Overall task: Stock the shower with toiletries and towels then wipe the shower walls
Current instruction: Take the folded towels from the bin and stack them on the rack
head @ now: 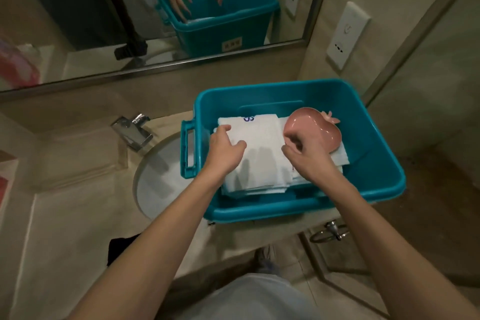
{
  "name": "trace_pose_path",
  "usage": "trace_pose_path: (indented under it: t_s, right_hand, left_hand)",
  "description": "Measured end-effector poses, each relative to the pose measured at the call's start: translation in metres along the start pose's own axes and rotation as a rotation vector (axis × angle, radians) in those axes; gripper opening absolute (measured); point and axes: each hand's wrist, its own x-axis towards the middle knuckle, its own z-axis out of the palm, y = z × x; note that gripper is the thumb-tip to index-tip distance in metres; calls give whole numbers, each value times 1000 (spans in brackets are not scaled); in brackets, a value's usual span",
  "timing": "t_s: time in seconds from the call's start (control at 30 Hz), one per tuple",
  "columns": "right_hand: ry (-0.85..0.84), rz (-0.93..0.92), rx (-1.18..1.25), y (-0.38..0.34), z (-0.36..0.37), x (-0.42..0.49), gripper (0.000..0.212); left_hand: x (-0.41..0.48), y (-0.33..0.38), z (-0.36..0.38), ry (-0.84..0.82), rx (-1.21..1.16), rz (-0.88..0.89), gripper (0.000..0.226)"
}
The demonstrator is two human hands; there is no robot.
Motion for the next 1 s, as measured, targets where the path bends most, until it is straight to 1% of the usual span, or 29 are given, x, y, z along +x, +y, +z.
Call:
trace_pose_path:
  t_s: [0.07, 0.13, 0.17, 0.23, 0.27, 0.37, 0.43, 0.53, 0.6, 0.67, 0.77, 0.83, 0.9, 1.0]
  right_hand:
    - [-67, 14, -77, 7, -1, 26, 45]
    - [-134, 8, -183, 13, -1, 53, 49]
    - [-162, -16, -241, 14, -2, 66, 47]
    - [-231, -60, -362, 19, 0, 93, 29]
    - [-262, -82, -427, 20, 1, 104, 25]
    - [-294, -186, -613, 23, 7, 130, 38]
    - [-327, -190, -689, 24, 13, 145, 45]
    - [-362, -105, -645, 23, 16, 158, 47]
    - [-362, -51, -610, 20, 15, 161, 53]
    - [-382, -17, -629, 15, 17, 163, 58]
    - [-435, 0, -708, 8, 23, 166, 66]
    - [-452, 6, -729, 9, 24, 168, 70]
    - [-454, -4, -723, 12, 24, 169, 70]
    - [-421, -27, -655, 18, 20, 169, 58]
  left_hand:
    - [16, -1, 7, 10, -12, -92, 64]
    - [29, -2, 13, 34, -27, -155, 70]
    - [35, -4, 15, 43, -14, -179, 71]
    - [46, -7, 19, 49, 15, -225, 72]
    - [49, -7, 20, 56, 20, -241, 71]
    - [52, -4, 29, 99, 41, -231, 67]
    - [54, -5, 34, 111, 74, -208, 68]
    - [57, -11, 37, 133, 70, -215, 65]
    - [60, -10, 38, 202, -14, -262, 59]
    - [63, -4, 40, 263, -88, -320, 55]
    - [72, 3, 44, 293, -124, -387, 57]
    - [77, 7, 44, 306, -153, -425, 49]
    - [79, 8, 42, 327, -190, -453, 40]
    - [77, 12, 38, 300, -238, -442, 24]
